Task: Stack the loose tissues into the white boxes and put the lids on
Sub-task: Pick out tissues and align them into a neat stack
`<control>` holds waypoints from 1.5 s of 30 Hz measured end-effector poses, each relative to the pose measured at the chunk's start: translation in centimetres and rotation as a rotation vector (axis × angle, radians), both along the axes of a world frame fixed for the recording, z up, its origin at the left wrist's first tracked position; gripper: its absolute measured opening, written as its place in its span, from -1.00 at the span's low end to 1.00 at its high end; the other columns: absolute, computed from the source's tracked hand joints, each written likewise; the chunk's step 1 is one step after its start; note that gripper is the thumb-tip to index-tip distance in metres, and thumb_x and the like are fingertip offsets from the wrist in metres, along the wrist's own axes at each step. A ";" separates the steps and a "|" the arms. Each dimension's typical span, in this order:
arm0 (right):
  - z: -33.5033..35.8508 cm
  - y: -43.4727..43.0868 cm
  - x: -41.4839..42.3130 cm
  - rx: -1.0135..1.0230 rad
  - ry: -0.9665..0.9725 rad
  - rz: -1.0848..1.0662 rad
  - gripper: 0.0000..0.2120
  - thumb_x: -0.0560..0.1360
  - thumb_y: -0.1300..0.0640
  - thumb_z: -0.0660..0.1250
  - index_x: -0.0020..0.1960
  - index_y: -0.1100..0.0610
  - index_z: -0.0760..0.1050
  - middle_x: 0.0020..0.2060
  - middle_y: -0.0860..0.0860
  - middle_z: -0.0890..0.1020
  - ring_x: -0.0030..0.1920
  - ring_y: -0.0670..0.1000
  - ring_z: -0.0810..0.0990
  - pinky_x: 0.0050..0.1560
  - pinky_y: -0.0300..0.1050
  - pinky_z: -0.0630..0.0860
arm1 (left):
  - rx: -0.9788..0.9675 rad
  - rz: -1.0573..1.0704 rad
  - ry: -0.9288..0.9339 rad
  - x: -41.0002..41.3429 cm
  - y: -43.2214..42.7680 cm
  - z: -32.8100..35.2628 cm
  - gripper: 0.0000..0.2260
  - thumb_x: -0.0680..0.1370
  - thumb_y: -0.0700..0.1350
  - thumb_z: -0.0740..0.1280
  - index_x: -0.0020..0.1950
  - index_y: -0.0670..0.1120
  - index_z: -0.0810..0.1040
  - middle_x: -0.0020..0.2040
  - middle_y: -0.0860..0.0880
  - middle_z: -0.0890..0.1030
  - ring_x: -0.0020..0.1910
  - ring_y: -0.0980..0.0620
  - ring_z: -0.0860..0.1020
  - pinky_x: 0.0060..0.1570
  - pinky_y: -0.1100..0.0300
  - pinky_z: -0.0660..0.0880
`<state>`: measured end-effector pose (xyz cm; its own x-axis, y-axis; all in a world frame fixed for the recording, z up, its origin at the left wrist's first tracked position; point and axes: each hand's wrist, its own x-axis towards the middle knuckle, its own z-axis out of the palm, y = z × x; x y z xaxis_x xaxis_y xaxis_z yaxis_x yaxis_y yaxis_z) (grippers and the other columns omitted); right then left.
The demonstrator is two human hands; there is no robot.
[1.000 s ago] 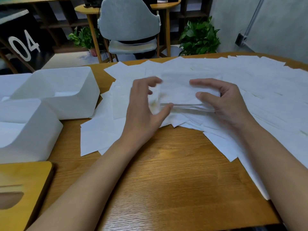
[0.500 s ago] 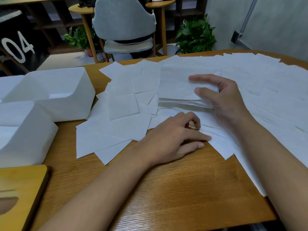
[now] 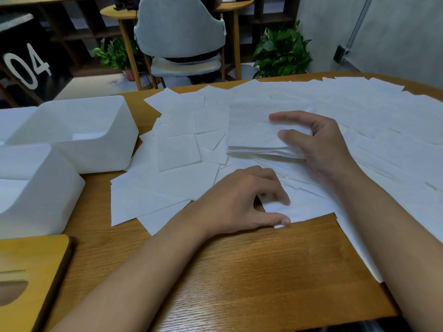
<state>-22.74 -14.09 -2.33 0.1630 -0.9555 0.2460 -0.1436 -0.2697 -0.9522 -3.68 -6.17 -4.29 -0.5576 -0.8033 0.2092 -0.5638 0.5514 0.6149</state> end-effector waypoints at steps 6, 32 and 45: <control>-0.2 0.1 0.1 0.033 0.007 0.063 -0.68 0.55 0.31 0.40 0.18 -0.02 0.73 0.16 -0.11 0.74 0.26 -0.10 0.65 0.42 0.12 0.52 | -0.054 0.104 0.074 0.7 0.0 0.0 -0.93 0.52 -0.16 0.47 -0.03 -0.01 0.69 -0.12 0.11 0.67 -0.10 0.11 0.59 -0.08 0.11 0.53; 0.3 1.1 1.0 -0.011 0.030 0.228 -0.42 0.63 0.19 0.42 0.53 -0.22 0.36 0.41 -0.14 0.53 0.33 -0.07 0.58 0.33 0.01 0.59 | 0.046 0.661 0.696 3.9 -2.3 0.8 -0.69 0.55 -0.07 0.56 0.26 0.06 0.62 -0.32 -0.03 0.33 -0.36 -0.08 0.32 -0.39 0.13 0.40; 0.7 1.3 0.8 0.014 -0.141 0.273 -0.55 0.65 0.35 0.29 0.36 -0.12 0.39 0.16 0.04 0.65 -0.01 0.08 0.67 -0.10 -0.07 0.61 | 0.243 0.536 0.800 3.1 -1.8 1.1 -0.53 0.68 0.04 0.38 0.52 0.31 0.29 0.29 -0.09 0.64 0.13 -0.04 0.69 0.09 0.04 0.67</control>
<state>-21.98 -12.80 -1.65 0.3795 -0.8845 0.2714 0.0664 -0.2666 -0.9615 -0.56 -7.93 -3.16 0.1259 -0.9788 0.1618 -0.0714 0.1537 0.9855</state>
